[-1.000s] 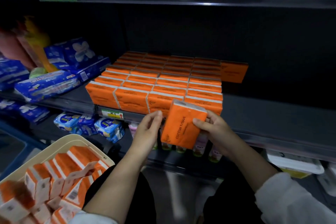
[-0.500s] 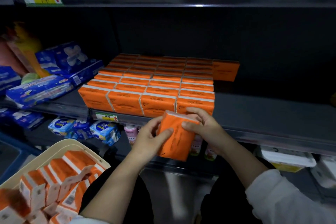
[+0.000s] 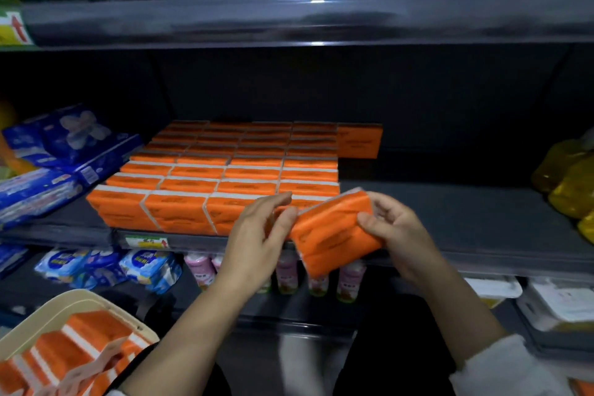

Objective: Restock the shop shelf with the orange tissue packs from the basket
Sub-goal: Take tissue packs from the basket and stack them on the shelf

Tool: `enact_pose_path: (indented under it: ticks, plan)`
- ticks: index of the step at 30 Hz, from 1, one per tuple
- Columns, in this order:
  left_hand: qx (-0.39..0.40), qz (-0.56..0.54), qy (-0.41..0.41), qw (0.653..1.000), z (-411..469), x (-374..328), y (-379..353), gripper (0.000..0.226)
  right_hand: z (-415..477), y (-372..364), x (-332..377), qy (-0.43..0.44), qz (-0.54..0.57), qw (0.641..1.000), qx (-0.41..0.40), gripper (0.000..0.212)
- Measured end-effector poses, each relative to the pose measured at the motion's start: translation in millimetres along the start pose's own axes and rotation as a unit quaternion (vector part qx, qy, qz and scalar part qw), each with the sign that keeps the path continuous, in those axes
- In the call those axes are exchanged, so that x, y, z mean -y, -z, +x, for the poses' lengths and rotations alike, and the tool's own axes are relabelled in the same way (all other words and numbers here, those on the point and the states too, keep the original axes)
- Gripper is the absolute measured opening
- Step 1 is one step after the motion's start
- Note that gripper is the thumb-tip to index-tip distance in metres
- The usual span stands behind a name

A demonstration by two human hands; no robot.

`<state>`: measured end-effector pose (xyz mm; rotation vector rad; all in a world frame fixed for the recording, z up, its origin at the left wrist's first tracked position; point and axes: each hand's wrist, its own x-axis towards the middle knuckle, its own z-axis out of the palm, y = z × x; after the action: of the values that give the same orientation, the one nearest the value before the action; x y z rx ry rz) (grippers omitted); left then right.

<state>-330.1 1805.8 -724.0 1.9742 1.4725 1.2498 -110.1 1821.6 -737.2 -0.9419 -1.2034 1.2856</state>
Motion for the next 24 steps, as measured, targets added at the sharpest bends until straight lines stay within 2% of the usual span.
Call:
enact_pose_path:
  ticks: [2, 4, 7, 10, 12, 14, 16, 19, 24]
  plan:
    - [0.012, 0.039, -0.014, 0.999, 13.7, -4.8, -4.1, 0.045, 0.1, 21.0, 1.7, 0.005, 0.040, 0.998, -0.055, 0.077]
    - [0.047, 0.097, -0.038, 0.993, 26.6, -3.2, -9.3, 0.043, 0.3, 40.9, 1.8, 0.004, 0.073, 0.992, -0.107, 0.084]
    - [0.143, 0.196, -0.089, 0.966, 45.1, 4.8, -16.9, 0.064, 3.9, 65.0, -1.7, -0.008, 0.075, 0.981, -0.179, 0.066]
    - [0.238, 0.292, -0.076, 0.923, 61.1, 10.1, -23.9, 0.087, 15.3, 77.3, -12.0, -0.023, 0.052, 0.971, -0.231, 0.041]
    - [0.275, 0.295, -0.056, 0.913, 72.3, 11.8, -28.3, 0.096, 26.2, 79.7, -20.0, -0.028, 0.023, 0.967, -0.253, 0.034]
    - [0.259, 0.261, -0.041, 0.929, 83.0, 12.3, -32.7, 0.102, 38.3, 78.9, -26.1, -0.027, -0.013, 0.966, -0.258, 0.030]
    - [0.225, 0.244, -0.022, 0.943, 93.8, 17.3, -37.1, 0.084, 50.8, 78.5, -32.1, -0.028, -0.050, 0.964, -0.260, 0.023]
    - [0.211, 0.292, -0.021, 0.932, 109.9, 29.0, -42.0, 0.061, 69.0, 82.1, -41.4, -0.012, -0.143, 0.955, -0.259, 0.028]
    - [0.227, 0.316, 0.008, 0.921, 123.4, 47.1, -49.3, 0.061, 108.3, 95.3, -41.9, -0.017, -0.264, 0.928, -0.263, 0.025]
